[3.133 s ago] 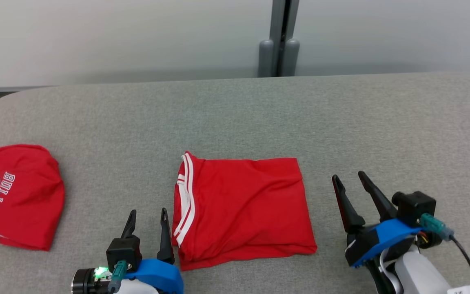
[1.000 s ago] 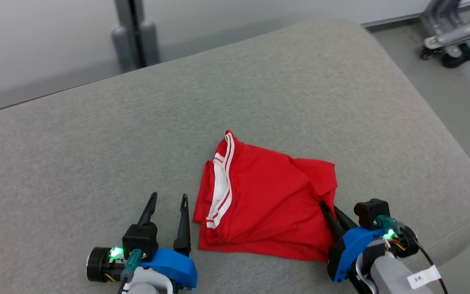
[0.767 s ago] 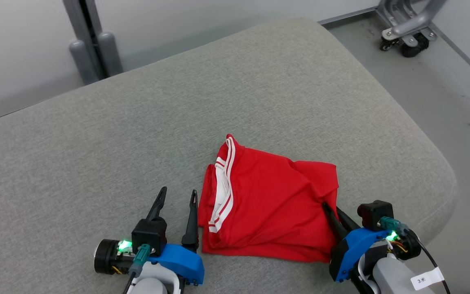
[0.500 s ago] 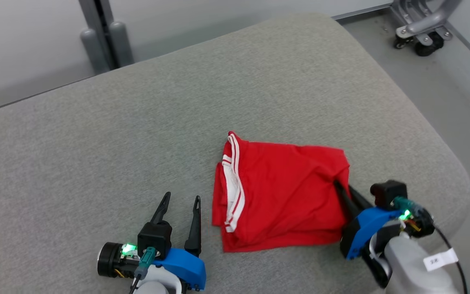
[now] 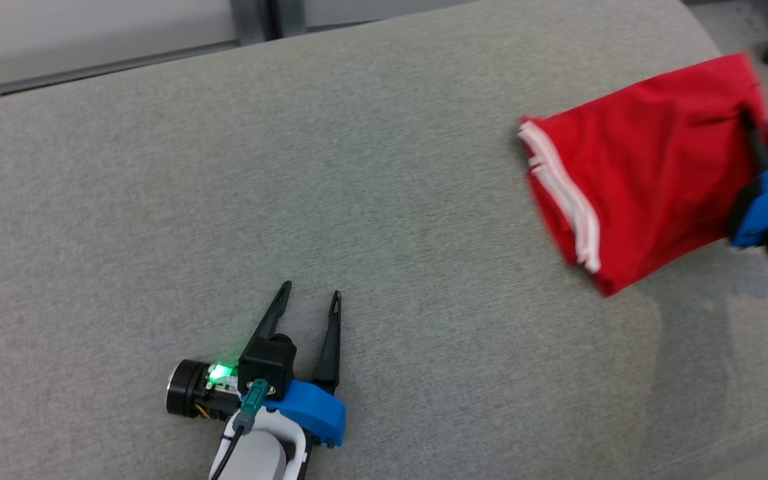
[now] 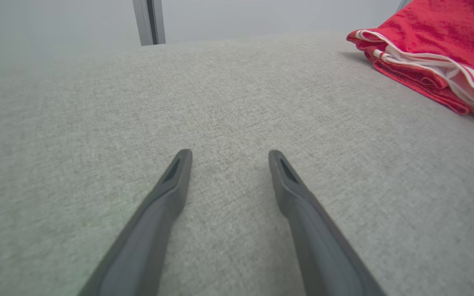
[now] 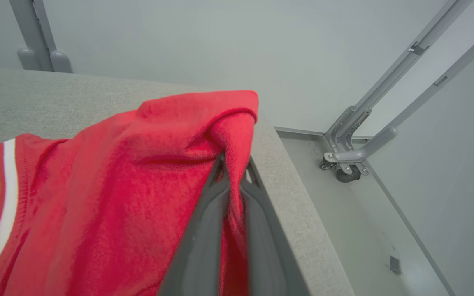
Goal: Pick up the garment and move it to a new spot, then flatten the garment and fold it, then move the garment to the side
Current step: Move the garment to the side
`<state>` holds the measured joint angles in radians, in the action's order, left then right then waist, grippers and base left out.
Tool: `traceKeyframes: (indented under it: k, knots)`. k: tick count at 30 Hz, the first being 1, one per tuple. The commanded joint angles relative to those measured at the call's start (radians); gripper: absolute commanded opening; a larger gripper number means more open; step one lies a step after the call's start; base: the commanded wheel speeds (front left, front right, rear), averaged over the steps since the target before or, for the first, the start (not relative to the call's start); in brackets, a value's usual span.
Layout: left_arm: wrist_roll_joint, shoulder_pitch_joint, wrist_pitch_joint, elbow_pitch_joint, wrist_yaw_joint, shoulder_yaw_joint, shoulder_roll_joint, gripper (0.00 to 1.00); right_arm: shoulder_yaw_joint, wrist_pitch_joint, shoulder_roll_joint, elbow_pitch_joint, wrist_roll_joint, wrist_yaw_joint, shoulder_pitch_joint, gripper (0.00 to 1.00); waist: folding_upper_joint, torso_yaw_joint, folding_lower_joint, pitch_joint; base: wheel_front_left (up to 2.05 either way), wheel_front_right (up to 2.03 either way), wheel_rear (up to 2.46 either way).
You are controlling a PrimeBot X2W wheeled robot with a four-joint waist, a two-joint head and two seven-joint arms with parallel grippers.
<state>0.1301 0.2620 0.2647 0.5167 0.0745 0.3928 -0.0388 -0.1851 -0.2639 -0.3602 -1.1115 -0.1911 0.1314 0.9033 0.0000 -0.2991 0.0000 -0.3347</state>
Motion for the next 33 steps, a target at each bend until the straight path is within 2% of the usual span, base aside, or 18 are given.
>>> traceKeyframes:
  k: [1,4,9,10,11,17,19,22,28,33]
  knots:
    - [-0.011,0.016,-0.002,0.012,0.005,-0.017,-0.022,1.00,0.023,0.000,-0.039,-0.031,0.022,-0.001,0.043,0.00,0.0000,0.037,0.0000,-0.034,0.00,0.00,0.00]
    - [-0.015,0.026,-0.002,0.011,0.005,-0.023,-0.026,1.00,0.079,0.000,-0.108,-0.092,0.068,-0.001,0.107,0.00,0.0000,0.059,0.0000,-0.053,0.00,0.00,0.00]
    - [-0.022,0.036,-0.003,0.017,0.005,-0.035,-0.032,1.00,0.155,0.000,-0.167,-0.126,0.144,-0.001,0.174,0.00,0.0000,0.077,0.0000,-0.078,0.00,0.00,0.00]
    - [-0.023,0.036,-0.005,0.018,0.005,-0.036,-0.034,1.00,0.175,0.000,-0.172,-0.128,0.155,-0.001,0.184,0.37,0.0000,0.078,0.0000,-0.081,0.00,0.00,0.00]
    - [-0.024,0.036,-0.005,0.019,0.005,-0.037,-0.035,1.00,0.190,0.000,-0.171,-0.129,0.172,-0.001,0.189,1.00,0.0000,0.079,0.0000,-0.084,0.00,0.00,0.00]
    - [-0.016,0.053,-0.006,0.026,0.012,-0.034,-0.036,1.00,0.287,0.000,-0.136,-0.094,0.252,-0.001,0.183,1.00,0.0000,0.084,0.0000,-0.089,0.00,0.00,0.00]
    - [-0.013,0.057,-0.006,0.019,0.017,-0.041,-0.036,1.00,0.314,0.000,-0.110,-0.049,0.268,-0.001,0.159,1.00,0.0000,0.086,0.0000,-0.087,0.00,0.00,0.00]
    - [-0.011,0.053,-0.005,0.003,0.031,-0.065,-0.035,1.00,0.344,0.000,-0.027,0.081,0.266,-0.001,0.112,1.00,0.0000,0.091,0.0000,-0.077,0.00,0.00,0.00]
    - [-0.011,0.036,-0.002,-0.033,0.050,-0.137,-0.024,1.00,0.288,0.000,0.105,0.306,0.192,-0.001,-0.033,1.00,0.0000,0.107,0.0000,-0.047,0.00,0.00,0.00]
    - [-0.006,0.028,-0.001,-0.064,0.055,-0.202,-0.016,1.00,0.207,0.000,0.177,0.433,0.123,-0.001,-0.180,1.00,0.0000,0.130,0.0000,-0.013,0.00,0.00,0.00]
